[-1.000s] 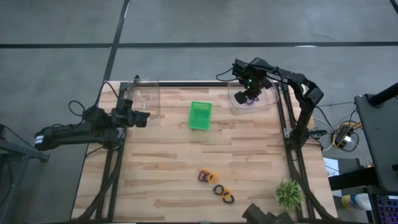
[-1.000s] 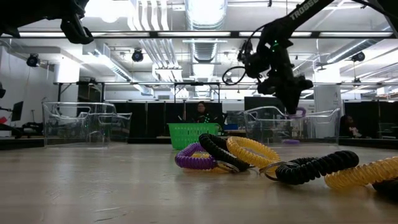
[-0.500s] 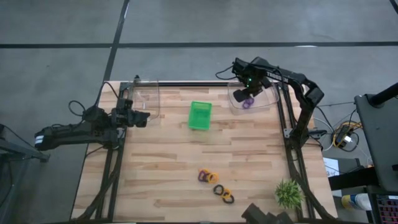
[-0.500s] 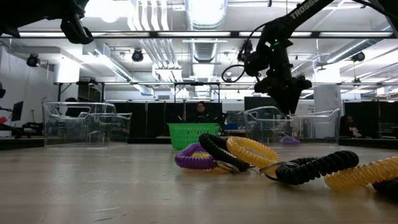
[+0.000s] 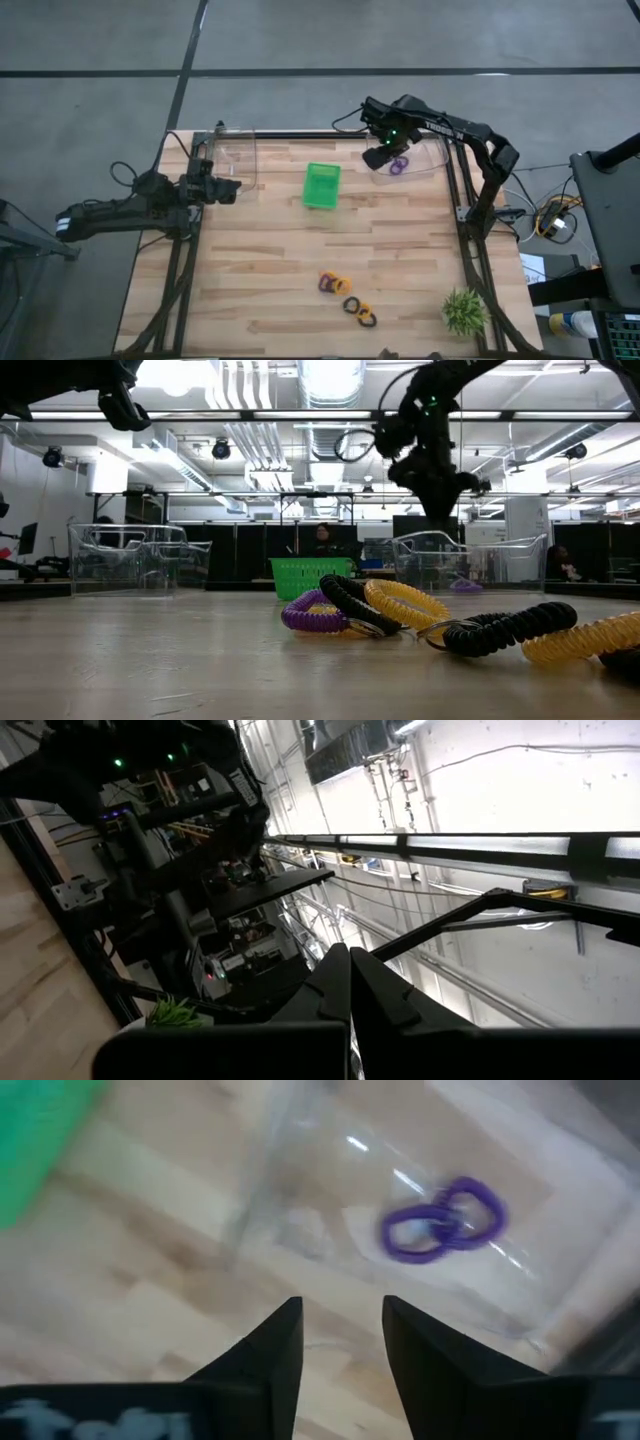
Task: Sort spring keychains
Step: Put the purple spring keychain into the right transparent bin
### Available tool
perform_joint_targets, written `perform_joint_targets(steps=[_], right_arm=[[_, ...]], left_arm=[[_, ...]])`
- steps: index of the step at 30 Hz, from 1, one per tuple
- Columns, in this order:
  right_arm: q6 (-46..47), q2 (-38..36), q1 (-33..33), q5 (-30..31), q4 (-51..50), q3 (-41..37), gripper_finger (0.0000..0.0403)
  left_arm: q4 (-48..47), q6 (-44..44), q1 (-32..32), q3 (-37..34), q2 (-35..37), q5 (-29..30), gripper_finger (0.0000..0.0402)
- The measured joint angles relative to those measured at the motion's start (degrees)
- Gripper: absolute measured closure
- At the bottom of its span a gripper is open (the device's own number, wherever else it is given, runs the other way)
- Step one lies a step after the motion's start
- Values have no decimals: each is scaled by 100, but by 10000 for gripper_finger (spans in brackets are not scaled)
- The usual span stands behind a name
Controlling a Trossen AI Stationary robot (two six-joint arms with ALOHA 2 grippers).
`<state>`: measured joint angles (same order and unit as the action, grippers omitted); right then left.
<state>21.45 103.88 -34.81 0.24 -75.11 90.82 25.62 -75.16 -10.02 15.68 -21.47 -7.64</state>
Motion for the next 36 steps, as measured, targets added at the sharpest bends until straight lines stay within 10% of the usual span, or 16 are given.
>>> perform_joint_targets(steps=[36], right_arm=[[1382, -76, 3457, -155, 1855, 368, 282]], left_arm=[[-681, 171, 2, 62, -84, -277, 399]])
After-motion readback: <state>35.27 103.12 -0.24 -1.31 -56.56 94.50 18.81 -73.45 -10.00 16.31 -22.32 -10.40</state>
